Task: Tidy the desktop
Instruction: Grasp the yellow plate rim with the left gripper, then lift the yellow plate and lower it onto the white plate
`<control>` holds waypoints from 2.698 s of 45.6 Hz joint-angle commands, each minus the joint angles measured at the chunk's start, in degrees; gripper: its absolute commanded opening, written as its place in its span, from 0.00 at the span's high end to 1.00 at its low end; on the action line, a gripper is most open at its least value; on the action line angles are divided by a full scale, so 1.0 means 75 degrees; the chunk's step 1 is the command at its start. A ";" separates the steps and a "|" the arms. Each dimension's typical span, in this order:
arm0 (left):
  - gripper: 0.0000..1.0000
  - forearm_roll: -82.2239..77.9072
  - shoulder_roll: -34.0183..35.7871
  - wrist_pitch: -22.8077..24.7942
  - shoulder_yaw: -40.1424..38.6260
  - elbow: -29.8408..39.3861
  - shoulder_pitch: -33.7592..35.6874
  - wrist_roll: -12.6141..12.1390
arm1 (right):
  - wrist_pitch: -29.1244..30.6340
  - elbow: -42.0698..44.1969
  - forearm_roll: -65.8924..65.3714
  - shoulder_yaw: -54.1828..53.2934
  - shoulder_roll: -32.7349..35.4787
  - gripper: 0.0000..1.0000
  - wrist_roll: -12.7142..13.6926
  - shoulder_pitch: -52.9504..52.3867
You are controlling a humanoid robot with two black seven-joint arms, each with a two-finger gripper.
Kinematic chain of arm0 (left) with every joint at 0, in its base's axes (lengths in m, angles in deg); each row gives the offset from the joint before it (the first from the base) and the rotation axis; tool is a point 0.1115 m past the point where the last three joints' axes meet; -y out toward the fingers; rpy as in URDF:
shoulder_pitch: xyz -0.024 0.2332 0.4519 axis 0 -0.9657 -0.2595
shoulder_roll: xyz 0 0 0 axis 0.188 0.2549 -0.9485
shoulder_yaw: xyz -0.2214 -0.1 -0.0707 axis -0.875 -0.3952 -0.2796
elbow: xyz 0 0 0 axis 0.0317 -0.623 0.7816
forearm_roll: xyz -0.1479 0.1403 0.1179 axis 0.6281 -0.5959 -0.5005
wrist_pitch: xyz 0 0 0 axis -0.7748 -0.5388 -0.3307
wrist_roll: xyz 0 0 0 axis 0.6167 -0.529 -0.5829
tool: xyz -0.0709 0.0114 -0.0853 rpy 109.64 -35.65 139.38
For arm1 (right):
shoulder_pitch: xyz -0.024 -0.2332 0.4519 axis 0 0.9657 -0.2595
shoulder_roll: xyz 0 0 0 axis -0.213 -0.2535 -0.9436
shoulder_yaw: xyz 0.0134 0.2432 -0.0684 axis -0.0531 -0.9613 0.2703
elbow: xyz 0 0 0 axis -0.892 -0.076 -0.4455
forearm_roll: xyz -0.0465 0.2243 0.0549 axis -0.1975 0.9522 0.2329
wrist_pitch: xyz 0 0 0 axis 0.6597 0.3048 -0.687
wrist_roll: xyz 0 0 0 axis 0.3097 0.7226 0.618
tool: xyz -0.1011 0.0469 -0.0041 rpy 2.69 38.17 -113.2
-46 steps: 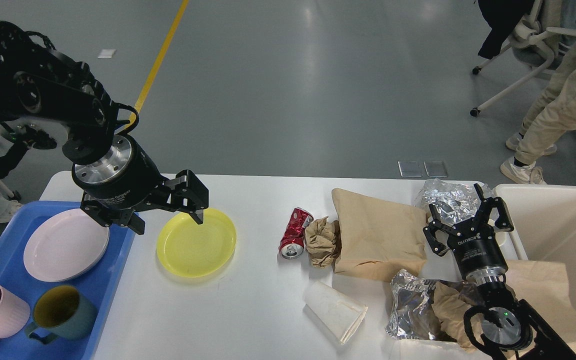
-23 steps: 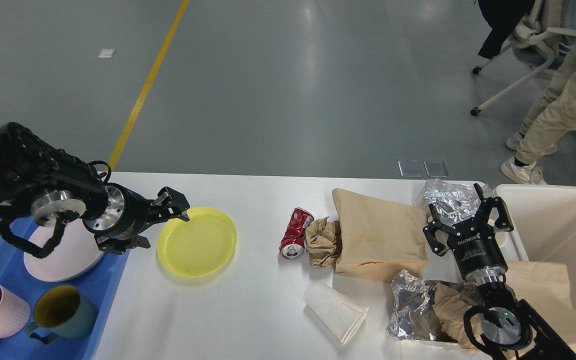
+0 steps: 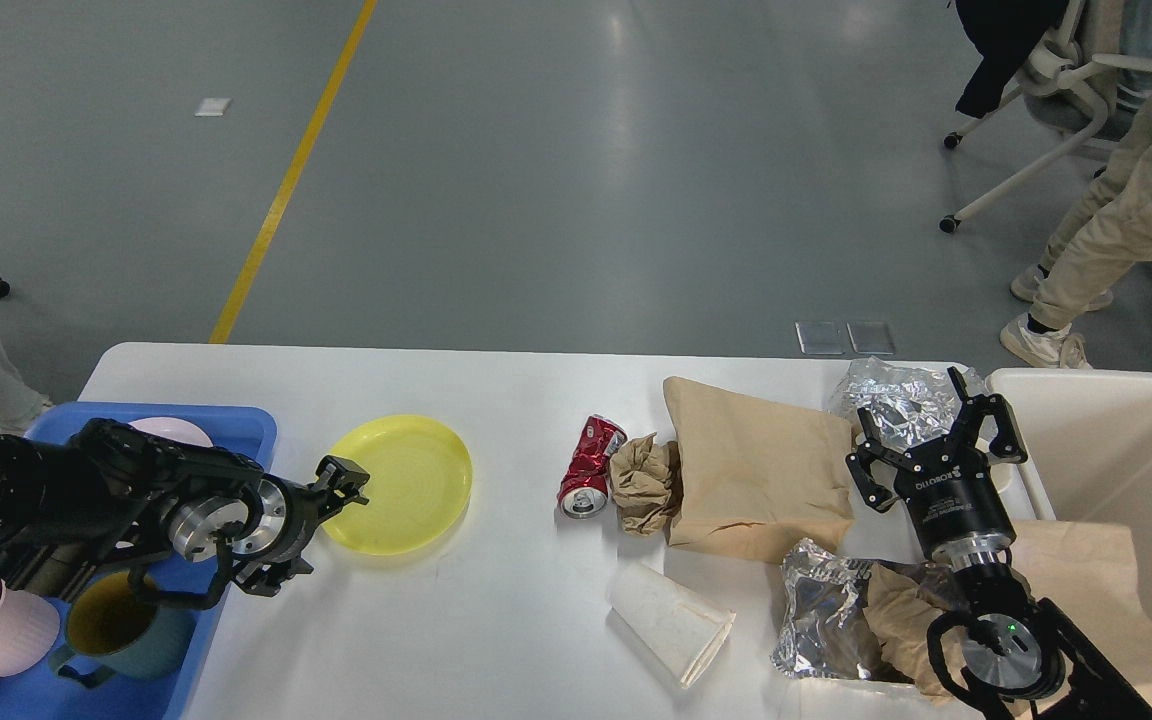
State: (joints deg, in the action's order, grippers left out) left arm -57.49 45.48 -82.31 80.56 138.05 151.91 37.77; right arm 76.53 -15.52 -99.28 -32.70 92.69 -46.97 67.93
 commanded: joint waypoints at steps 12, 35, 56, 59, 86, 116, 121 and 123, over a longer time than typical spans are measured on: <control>0.07 -0.0018 -0.0013 -0.0116 -0.0620 -0.0301 -0.0442 0.0012 | 0.0000 0.0001 0.0000 0.0000 0.0000 0.00 0.0001 -0.0011; 0.46 -0.0018 -0.0095 -0.0304 -0.1136 -0.0841 -0.1051 0.0035 | 0.0000 0.0001 0.0000 0.0000 0.0000 0.00 -0.0011 -0.0011; 0.90 -0.0018 -0.0060 -0.0234 -0.1159 -0.0841 -0.1063 0.0035 | 0.0000 0.0001 0.0000 0.0000 0.0000 0.00 0.0001 -0.0011; 0.99 -0.0006 -0.0060 -0.0222 -0.1159 -0.0817 -0.1063 0.0035 | 0.0000 0.0001 0.0000 0.0000 0.0000 0.00 -0.0011 -0.0011; 1.00 0.0006 0.0197 -0.0234 -0.1160 -0.0232 -0.0642 0.0035 | 0.0000 0.0001 0.0000 0.0000 0.0000 0.00 -0.0011 -0.0011; 1.00 0.1693 0.1428 0.0726 0.2238 0.4902 0.5652 0.0094 | 0.0000 0.0001 0.0000 0.0000 0.0000 0.00 0.0001 -0.0011; 1.00 0.1693 0.1522 0.0879 0.2391 0.4703 0.5594 0.0246 | 0.0000 0.0001 0.0000 0.0000 0.0000 0.00 0.0001 -0.0011; 1.00 0.1658 0.1569 0.0926 0.2496 0.4504 0.5570 0.0246 | 0.0000 0.0001 0.0000 0.0000 0.0000 0.00 0.0001 0.0001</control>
State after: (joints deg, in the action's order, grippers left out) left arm -44.97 56.48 -76.56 97.66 174.30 193.88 39.06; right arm 76.53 -15.49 -99.28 -32.70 92.69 -46.97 67.85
